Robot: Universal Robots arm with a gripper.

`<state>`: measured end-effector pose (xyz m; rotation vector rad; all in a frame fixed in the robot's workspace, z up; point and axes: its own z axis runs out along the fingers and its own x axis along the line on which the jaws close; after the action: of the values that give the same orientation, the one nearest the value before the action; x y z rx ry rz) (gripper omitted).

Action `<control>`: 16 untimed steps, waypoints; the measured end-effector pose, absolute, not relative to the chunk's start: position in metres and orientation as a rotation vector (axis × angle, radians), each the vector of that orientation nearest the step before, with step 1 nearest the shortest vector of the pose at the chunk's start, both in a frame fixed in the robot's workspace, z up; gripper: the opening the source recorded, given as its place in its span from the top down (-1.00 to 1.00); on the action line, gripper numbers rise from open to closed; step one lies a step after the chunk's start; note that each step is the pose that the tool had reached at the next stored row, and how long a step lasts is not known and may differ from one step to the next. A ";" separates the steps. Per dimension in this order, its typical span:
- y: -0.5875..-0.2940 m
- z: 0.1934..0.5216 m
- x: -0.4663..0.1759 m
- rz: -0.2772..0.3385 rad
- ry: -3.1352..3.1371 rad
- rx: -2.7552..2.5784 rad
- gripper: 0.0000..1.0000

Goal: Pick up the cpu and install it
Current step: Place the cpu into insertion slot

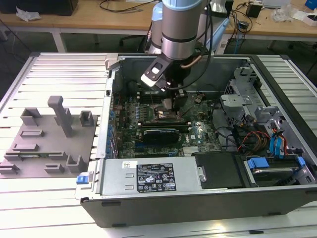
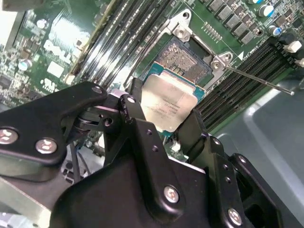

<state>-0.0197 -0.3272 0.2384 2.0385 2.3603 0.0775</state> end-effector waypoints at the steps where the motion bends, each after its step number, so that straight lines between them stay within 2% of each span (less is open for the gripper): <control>1: -0.327 0.237 -0.020 0.077 2.349 2.051 -0.09; 16: -0.325 0.209 -0.030 0.075 2.206 2.199 -0.09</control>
<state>-0.0301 -0.3249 0.2091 2.1992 2.2065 0.0746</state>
